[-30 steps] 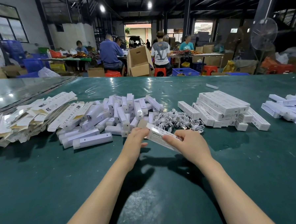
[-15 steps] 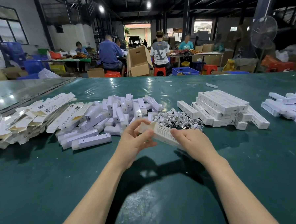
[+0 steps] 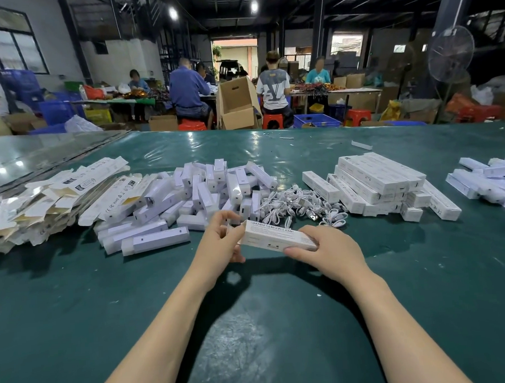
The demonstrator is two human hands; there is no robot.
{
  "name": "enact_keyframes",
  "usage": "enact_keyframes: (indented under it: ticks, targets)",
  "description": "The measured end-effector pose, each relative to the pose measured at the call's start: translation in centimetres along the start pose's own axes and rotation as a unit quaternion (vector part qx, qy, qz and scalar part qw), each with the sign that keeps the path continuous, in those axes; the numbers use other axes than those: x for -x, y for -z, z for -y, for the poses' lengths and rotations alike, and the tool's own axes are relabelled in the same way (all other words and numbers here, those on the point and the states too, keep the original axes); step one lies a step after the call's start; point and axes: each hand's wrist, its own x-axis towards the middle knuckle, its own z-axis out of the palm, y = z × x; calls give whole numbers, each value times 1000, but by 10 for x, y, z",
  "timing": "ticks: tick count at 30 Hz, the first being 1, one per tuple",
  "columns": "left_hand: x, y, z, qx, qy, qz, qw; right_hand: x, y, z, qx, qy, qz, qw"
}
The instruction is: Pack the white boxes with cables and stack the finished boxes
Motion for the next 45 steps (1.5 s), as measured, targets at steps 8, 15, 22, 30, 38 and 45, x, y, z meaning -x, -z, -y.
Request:
enact_keyframes:
  ticks: [8, 15, 22, 30, 38, 45]
  targets:
    - [0, 1, 0, 105, 38, 17, 994, 2, 0, 2, -15, -15, -17, 1000]
    - [0, 5, 2, -13, -12, 3, 1000, 3, 0, 4, -5, -17, -11, 1000]
    - [2, -4, -6, 214, 1, -5, 977, 3, 0, 9, -69, -24, -32, 997]
    - [4, -6, -7, 215, 11, -18, 976, 3, -3, 9, -47, -19, -56, 997]
    - [3, -11, -6, 146, -22, -135, 980, 3, -4, 7, -34, -14, -109, 993]
    - [5, -21, -8, 129, -35, -161, 978, 3, -3, 8, 18, -12, -153, 988]
